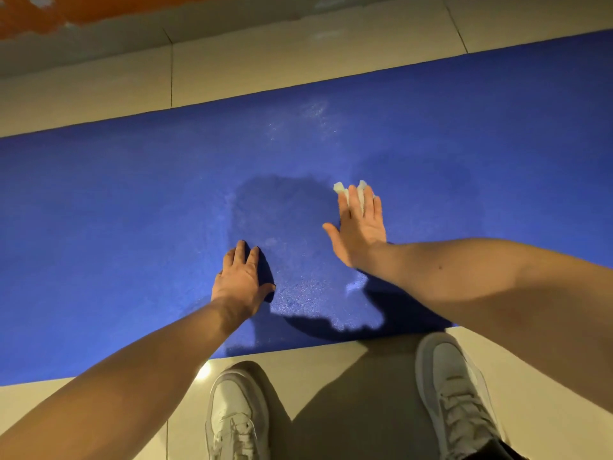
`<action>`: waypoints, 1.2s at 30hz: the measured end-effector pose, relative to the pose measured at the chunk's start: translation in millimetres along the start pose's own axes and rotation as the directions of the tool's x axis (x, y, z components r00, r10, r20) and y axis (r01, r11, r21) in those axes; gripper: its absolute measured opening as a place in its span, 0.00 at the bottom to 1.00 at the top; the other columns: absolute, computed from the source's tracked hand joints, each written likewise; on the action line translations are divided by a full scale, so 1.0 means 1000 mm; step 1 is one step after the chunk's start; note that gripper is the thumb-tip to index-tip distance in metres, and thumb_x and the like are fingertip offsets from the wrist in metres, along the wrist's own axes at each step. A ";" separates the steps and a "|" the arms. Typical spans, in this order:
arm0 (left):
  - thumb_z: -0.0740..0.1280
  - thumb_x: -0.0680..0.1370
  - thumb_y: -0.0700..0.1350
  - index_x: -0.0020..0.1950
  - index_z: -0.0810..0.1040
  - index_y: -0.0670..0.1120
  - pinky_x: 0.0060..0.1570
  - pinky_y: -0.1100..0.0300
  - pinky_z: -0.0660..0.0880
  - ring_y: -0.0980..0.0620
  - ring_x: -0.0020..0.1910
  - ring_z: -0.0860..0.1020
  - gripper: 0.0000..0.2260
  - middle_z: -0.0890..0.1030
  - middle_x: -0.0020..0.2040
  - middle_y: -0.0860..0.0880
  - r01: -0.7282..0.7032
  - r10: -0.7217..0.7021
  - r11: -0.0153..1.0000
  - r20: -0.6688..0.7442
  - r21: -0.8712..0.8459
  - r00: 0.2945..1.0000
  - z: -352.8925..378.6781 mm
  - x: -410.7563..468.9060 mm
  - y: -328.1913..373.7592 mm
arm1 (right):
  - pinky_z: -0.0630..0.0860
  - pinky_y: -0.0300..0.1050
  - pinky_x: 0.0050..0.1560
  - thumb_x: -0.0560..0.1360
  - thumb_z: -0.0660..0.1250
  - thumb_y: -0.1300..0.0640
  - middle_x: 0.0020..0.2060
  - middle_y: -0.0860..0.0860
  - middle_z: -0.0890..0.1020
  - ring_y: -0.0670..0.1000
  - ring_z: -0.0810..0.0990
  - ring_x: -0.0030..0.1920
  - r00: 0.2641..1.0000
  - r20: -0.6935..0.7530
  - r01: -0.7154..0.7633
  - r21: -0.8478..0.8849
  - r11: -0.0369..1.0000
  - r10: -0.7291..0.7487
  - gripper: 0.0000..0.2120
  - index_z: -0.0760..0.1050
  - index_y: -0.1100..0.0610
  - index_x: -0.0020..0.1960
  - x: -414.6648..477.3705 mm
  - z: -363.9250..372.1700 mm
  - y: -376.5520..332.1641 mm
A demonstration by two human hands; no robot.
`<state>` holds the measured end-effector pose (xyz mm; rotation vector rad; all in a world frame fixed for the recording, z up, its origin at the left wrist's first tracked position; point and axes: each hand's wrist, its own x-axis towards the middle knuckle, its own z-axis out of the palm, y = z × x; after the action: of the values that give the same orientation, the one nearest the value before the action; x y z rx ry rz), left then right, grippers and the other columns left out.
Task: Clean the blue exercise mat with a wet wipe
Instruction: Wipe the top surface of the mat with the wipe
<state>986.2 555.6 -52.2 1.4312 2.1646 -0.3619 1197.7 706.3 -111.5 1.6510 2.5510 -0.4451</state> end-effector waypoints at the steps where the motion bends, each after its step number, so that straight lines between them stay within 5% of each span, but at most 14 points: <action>1: 0.68 0.78 0.58 0.82 0.49 0.48 0.75 0.44 0.62 0.43 0.80 0.47 0.41 0.45 0.82 0.47 0.001 -0.001 1.000 -0.001 0.006 1.000 0.000 -0.001 0.000 | 0.44 0.62 0.79 0.81 0.56 0.38 0.80 0.57 0.51 0.63 0.40 0.80 1.000 -0.010 -0.014 0.027 1.000 0.014 0.41 0.43 0.58 0.82 -0.005 0.003 -0.013; 6: 0.69 0.78 0.57 0.82 0.48 0.48 0.74 0.45 0.64 0.43 0.80 0.47 0.41 0.45 0.82 0.47 0.000 -0.001 1.000 0.005 0.026 1.000 0.003 -0.003 0.002 | 0.40 0.61 0.79 0.83 0.46 0.37 0.81 0.57 0.39 0.63 0.30 0.79 0.905 0.097 0.425 -0.149 0.893 -0.414 0.39 0.37 0.62 0.81 -0.071 0.031 -0.060; 9: 0.69 0.78 0.57 0.82 0.48 0.48 0.73 0.45 0.66 0.43 0.80 0.47 0.41 0.45 0.82 0.47 -0.002 0.002 0.999 0.001 0.035 1.000 0.006 -0.006 0.002 | 0.41 0.60 0.79 0.83 0.48 0.37 0.82 0.56 0.41 0.61 0.33 0.80 0.837 0.109 0.548 -0.164 0.820 -0.537 0.38 0.41 0.60 0.82 -0.084 0.038 -0.053; 12: 0.68 0.79 0.57 0.82 0.48 0.48 0.72 0.45 0.66 0.43 0.79 0.48 0.40 0.45 0.82 0.47 -0.004 0.003 0.999 0.004 0.046 1.000 0.006 -0.008 0.002 | 0.42 0.62 0.79 0.83 0.52 0.38 0.82 0.55 0.46 0.61 0.39 0.81 0.888 0.056 0.457 -0.218 0.862 -0.456 0.38 0.43 0.57 0.83 -0.063 0.028 -0.017; 18: 0.69 0.78 0.56 0.82 0.48 0.48 0.71 0.45 0.67 0.43 0.79 0.49 0.41 0.45 0.82 0.47 -0.015 0.013 0.998 0.026 0.066 1.000 0.009 -0.014 0.005 | 0.38 0.60 0.79 0.82 0.55 0.39 0.81 0.54 0.44 0.60 0.35 0.80 0.997 0.032 0.075 0.051 0.996 -0.077 0.40 0.37 0.53 0.82 -0.043 0.006 0.022; 20: 0.70 0.78 0.56 0.82 0.49 0.48 0.70 0.45 0.67 0.43 0.78 0.50 0.41 0.45 0.81 0.47 -0.012 0.010 0.998 0.031 0.066 0.999 0.009 -0.015 0.005 | 0.38 0.61 0.79 0.82 0.54 0.38 0.81 0.55 0.44 0.63 0.35 0.80 0.994 0.024 0.104 -0.001 0.995 -0.104 0.41 0.40 0.59 0.82 -0.059 0.015 -0.001; 22: 0.70 0.77 0.56 0.82 0.49 0.48 0.70 0.46 0.68 0.43 0.78 0.51 0.41 0.46 0.81 0.47 -0.013 0.011 0.997 0.032 0.070 0.999 0.008 -0.016 0.007 | 0.41 0.63 0.79 0.82 0.51 0.36 0.82 0.57 0.44 0.65 0.35 0.79 0.959 0.056 0.283 -0.133 0.950 -0.278 0.42 0.41 0.63 0.82 -0.090 0.027 -0.027; 25: 0.70 0.77 0.56 0.81 0.51 0.47 0.69 0.46 0.69 0.43 0.77 0.53 0.40 0.49 0.80 0.47 -0.022 0.021 0.998 0.018 0.061 1.000 0.011 -0.018 0.007 | 0.36 0.63 0.78 0.82 0.46 0.35 0.81 0.58 0.38 0.64 0.28 0.77 0.854 0.196 0.513 -0.160 0.843 -0.482 0.40 0.37 0.60 0.81 -0.134 0.037 -0.055; 28: 0.69 0.77 0.57 0.81 0.52 0.47 0.67 0.46 0.70 0.43 0.76 0.54 0.39 0.51 0.79 0.48 -0.037 0.037 0.997 0.004 0.075 0.999 0.014 -0.023 0.007 | 0.34 0.61 0.78 0.83 0.42 0.35 0.80 0.55 0.35 0.61 0.26 0.77 0.800 0.242 0.592 -0.170 0.788 -0.549 0.37 0.36 0.56 0.82 -0.142 0.039 -0.053; 30: 0.70 0.77 0.56 0.81 0.53 0.47 0.66 0.46 0.71 0.44 0.75 0.55 0.39 0.52 0.79 0.48 -0.041 0.041 0.996 0.001 0.079 0.999 0.016 -0.026 0.007 | 0.40 0.62 0.79 0.82 0.44 0.34 0.82 0.53 0.41 0.61 0.32 0.79 0.829 0.172 0.558 -0.214 0.801 -0.532 0.37 0.40 0.53 0.83 -0.132 0.037 -0.033; 33: 0.71 0.76 0.55 0.80 0.54 0.47 0.64 0.46 0.72 0.44 0.74 0.57 0.40 0.54 0.78 0.48 -0.047 0.046 0.995 0.010 0.084 0.999 0.019 -0.031 0.008 | 0.48 0.65 0.78 0.82 0.47 0.35 0.82 0.54 0.46 0.64 0.39 0.80 0.942 0.106 0.334 -0.331 0.882 -0.317 0.37 0.43 0.55 0.83 -0.110 0.026 0.004; 36: 0.72 0.76 0.55 0.80 0.54 0.46 0.64 0.46 0.72 0.44 0.73 0.57 0.40 0.54 0.78 0.48 -0.057 0.055 0.993 0.021 0.108 0.998 0.021 -0.033 0.010 | 0.47 0.63 0.79 0.82 0.52 0.36 0.82 0.56 0.50 0.62 0.41 0.81 0.986 0.076 0.157 -0.167 0.973 -0.146 0.39 0.44 0.59 0.83 -0.101 0.018 0.011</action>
<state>1011.6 523.9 -50.7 1.5378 2.1140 -0.4763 1248.1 616.6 -109.6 1.3696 2.5964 -0.2720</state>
